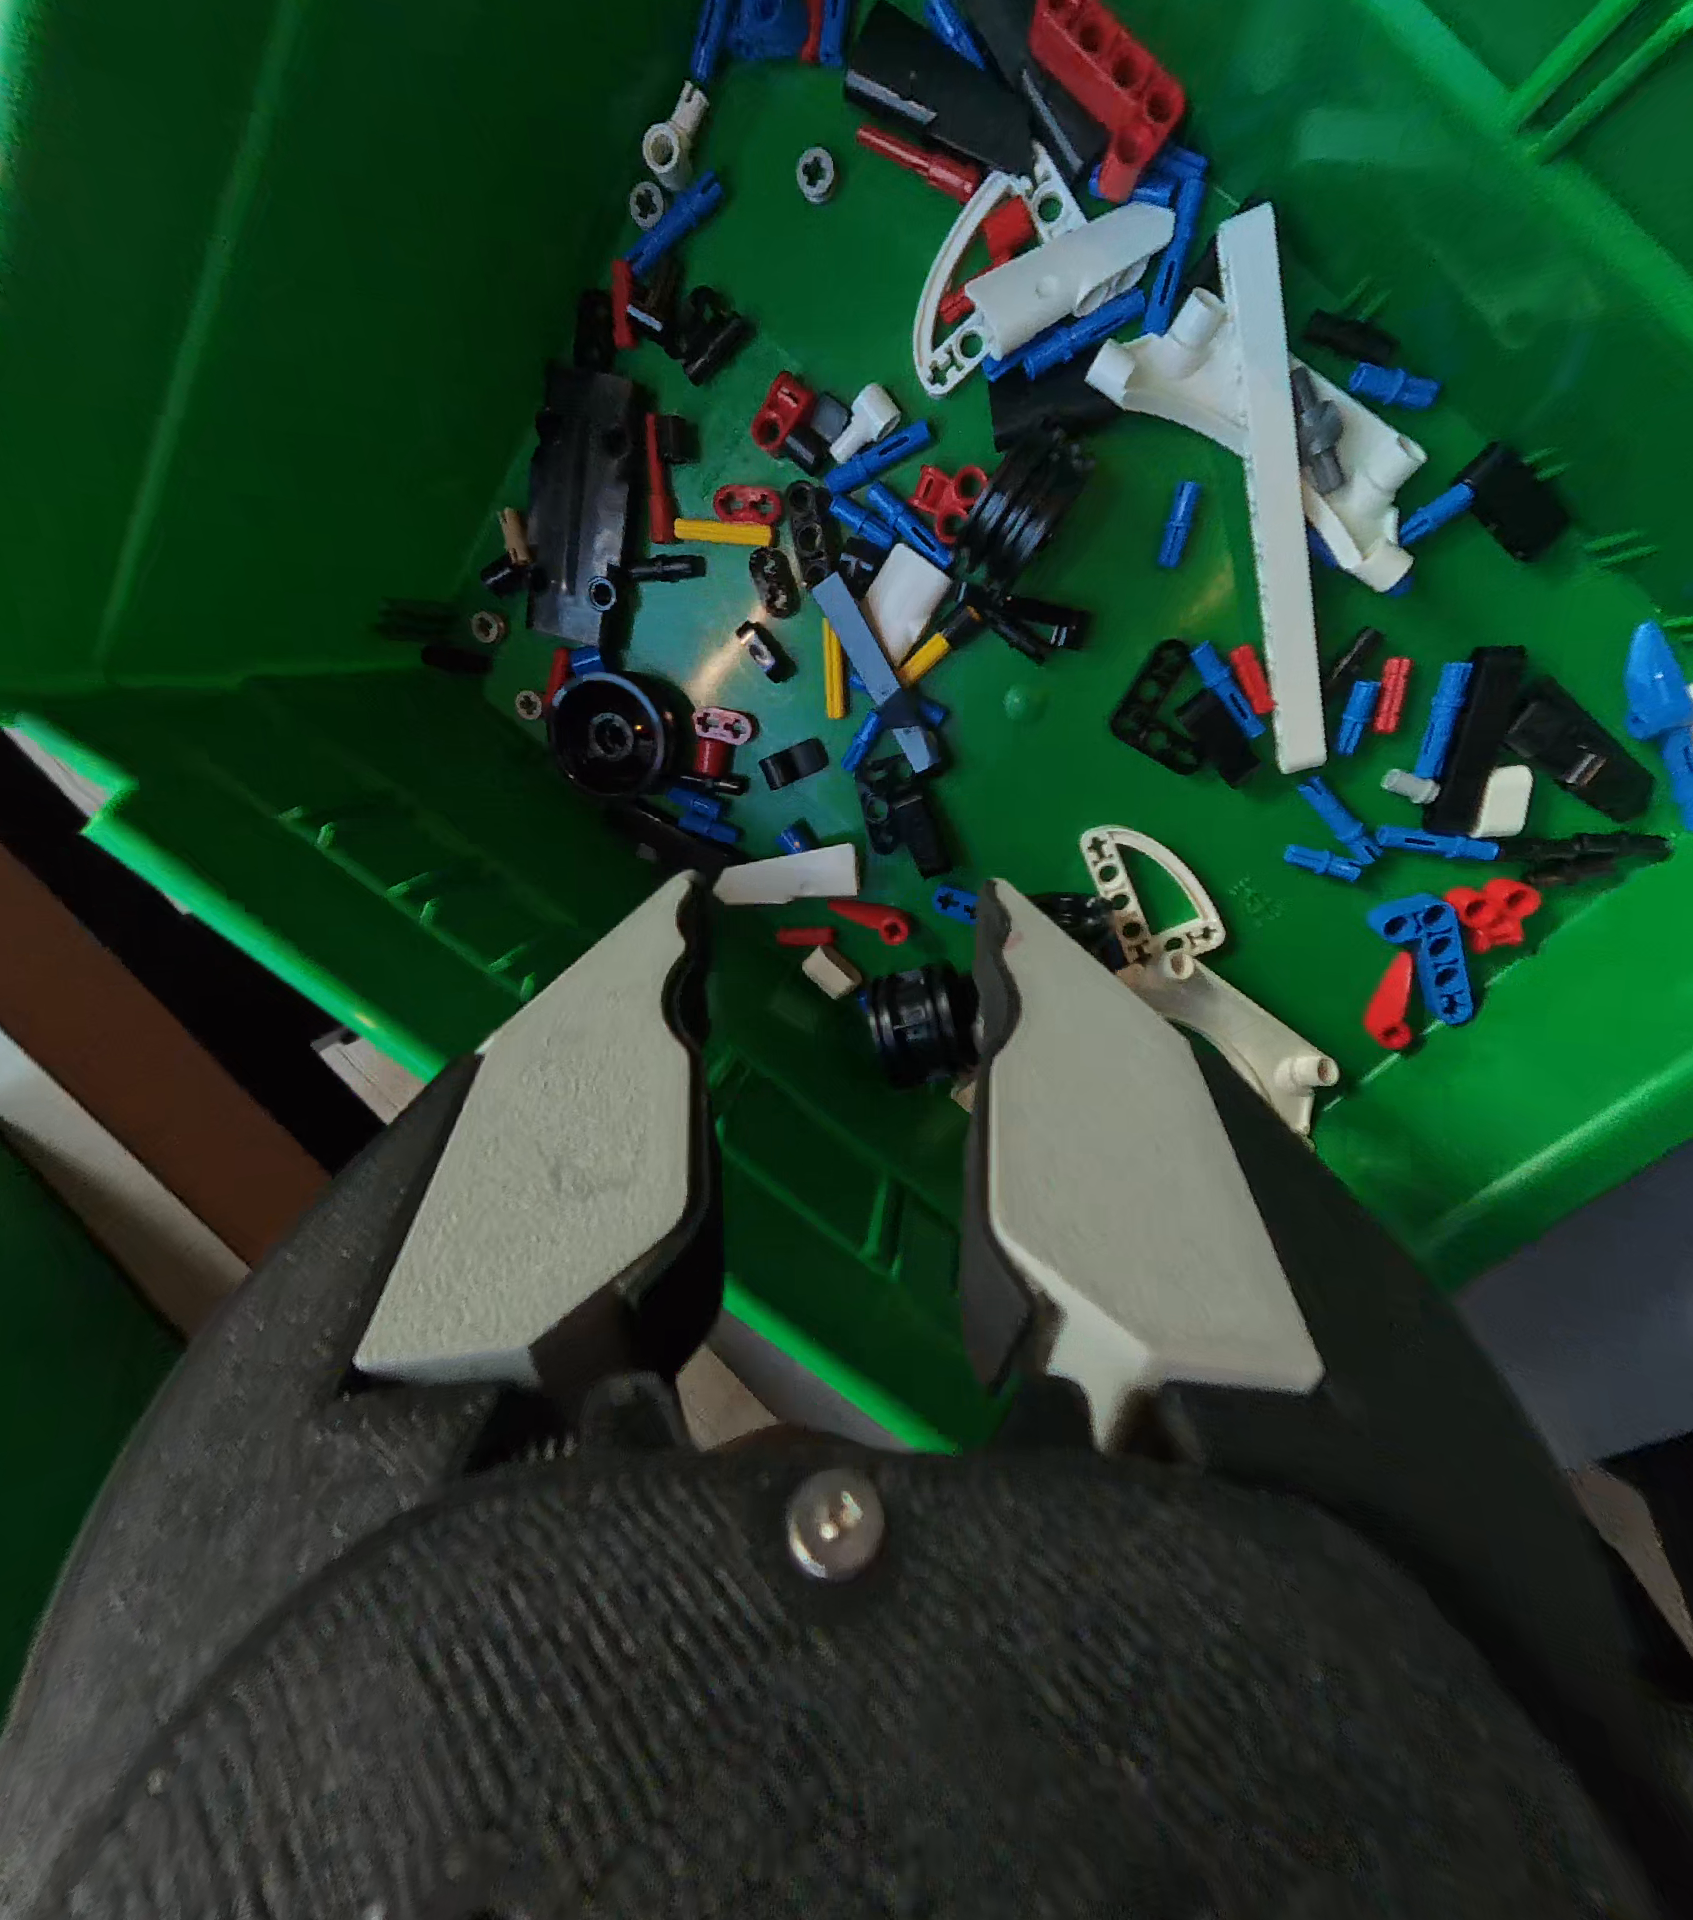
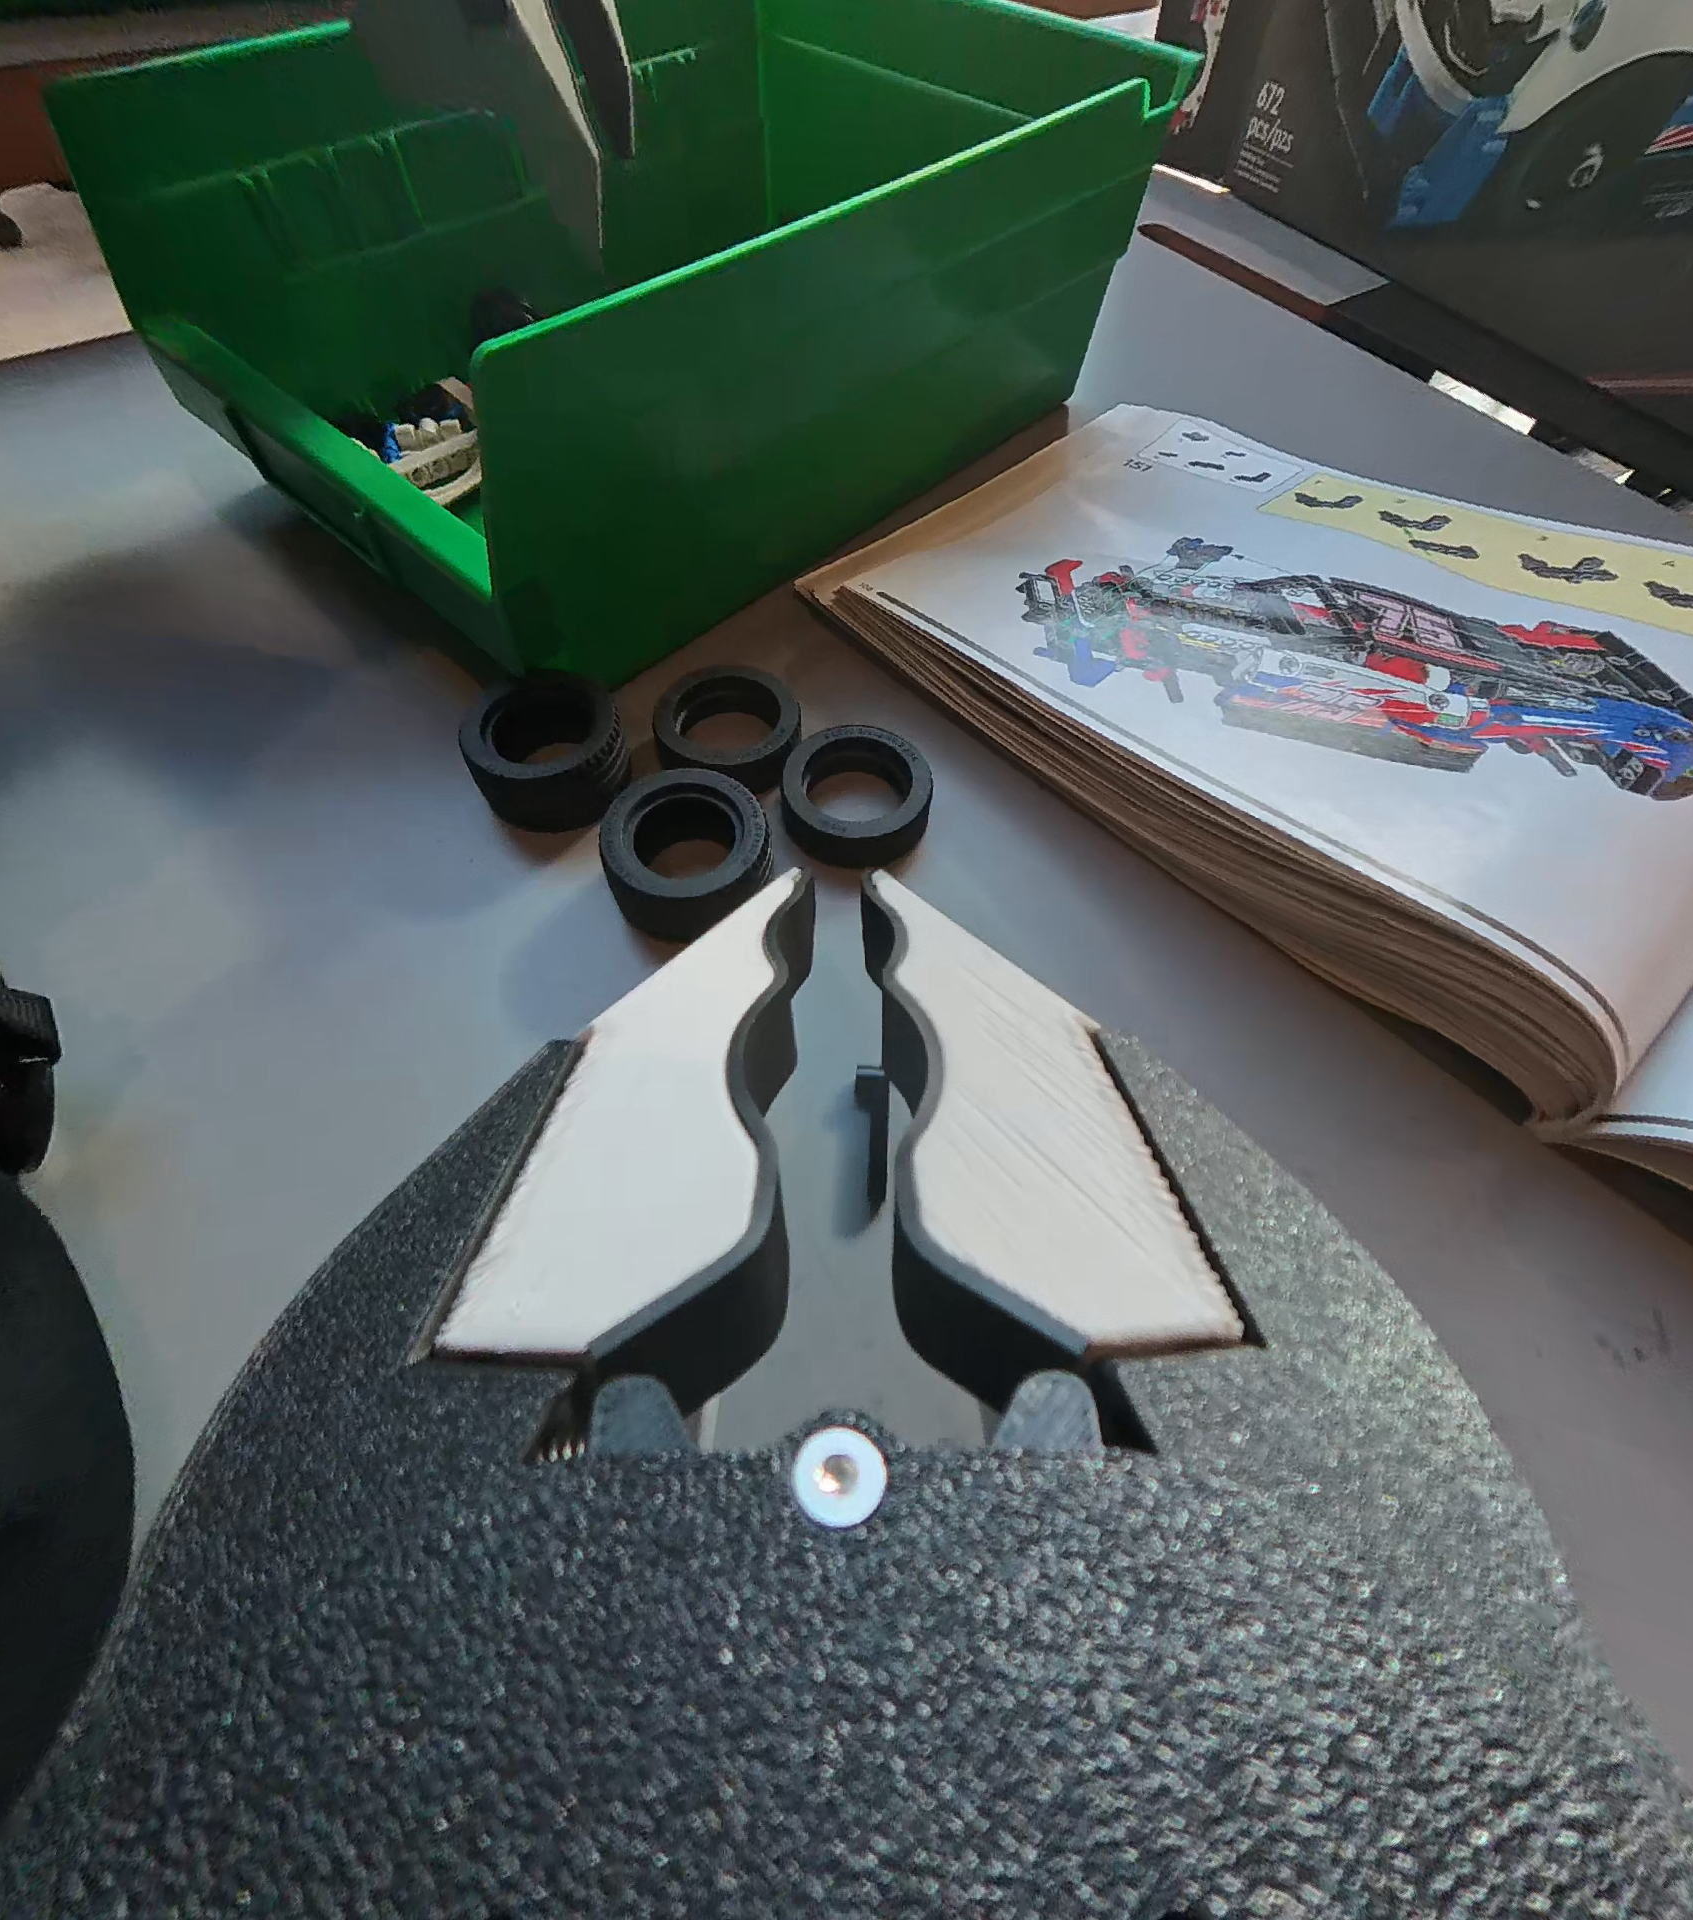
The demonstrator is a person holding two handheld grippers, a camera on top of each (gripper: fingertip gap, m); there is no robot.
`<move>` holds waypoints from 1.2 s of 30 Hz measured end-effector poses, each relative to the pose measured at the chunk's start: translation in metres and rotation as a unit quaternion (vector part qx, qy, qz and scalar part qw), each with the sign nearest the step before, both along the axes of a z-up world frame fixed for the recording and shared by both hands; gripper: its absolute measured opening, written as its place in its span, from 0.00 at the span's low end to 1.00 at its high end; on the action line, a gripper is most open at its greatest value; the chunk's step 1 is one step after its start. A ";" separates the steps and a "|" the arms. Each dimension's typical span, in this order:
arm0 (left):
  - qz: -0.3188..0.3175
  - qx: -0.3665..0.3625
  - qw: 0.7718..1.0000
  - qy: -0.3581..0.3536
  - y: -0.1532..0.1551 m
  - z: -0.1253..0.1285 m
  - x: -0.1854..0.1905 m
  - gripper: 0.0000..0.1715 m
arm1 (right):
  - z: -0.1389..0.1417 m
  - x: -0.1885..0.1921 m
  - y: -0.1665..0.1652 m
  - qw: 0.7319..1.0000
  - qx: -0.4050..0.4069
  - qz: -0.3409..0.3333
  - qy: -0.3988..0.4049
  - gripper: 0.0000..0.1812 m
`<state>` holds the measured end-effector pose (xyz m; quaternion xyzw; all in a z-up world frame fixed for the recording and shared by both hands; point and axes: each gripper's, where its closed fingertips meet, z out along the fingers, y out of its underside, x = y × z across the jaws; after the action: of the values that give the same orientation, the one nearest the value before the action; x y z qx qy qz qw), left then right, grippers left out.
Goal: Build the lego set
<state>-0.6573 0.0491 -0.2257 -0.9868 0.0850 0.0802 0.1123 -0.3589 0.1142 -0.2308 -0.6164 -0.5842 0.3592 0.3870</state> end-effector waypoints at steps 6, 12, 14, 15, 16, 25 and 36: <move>0.049 0.067 0.996 -0.013 0.013 0.022 -0.026 0.31 | -0.002 -0.006 -0.003 1.000 0.005 0.009 -0.008 0.04; 0.053 0.072 0.996 -0.009 0.030 0.016 -0.037 0.27 | -0.001 -0.006 -0.003 1.000 0.004 0.006 -0.008 0.04; 0.055 0.073 0.996 -0.009 0.039 0.012 -0.040 0.25 | -0.001 -0.006 -0.003 1.000 0.006 0.007 -0.009 0.04; 0.056 0.078 0.995 -0.007 0.044 0.012 -0.042 0.24 | -0.001 -0.005 -0.004 1.000 0.007 0.007 -0.009 0.04; 0.059 0.084 0.995 -0.003 0.049 0.012 -0.045 0.23 | 0.000 -0.005 -0.004 1.000 0.008 0.007 -0.009 0.04; 0.049 0.051 0.997 -0.006 0.053 0.003 -0.046 0.20 | 0.001 -0.001 -0.003 1.000 0.005 0.005 -0.005 0.04; 0.088 0.068 0.994 -0.019 0.060 0.008 -0.059 0.12 | -0.002 0.002 -0.003 1.000 0.002 0.002 -0.004 0.04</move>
<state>-0.7167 0.1092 -0.2174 -0.9819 -0.0096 0.0761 0.1734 -0.3570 0.1115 -0.2328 -0.6158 -0.5875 0.3564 0.3855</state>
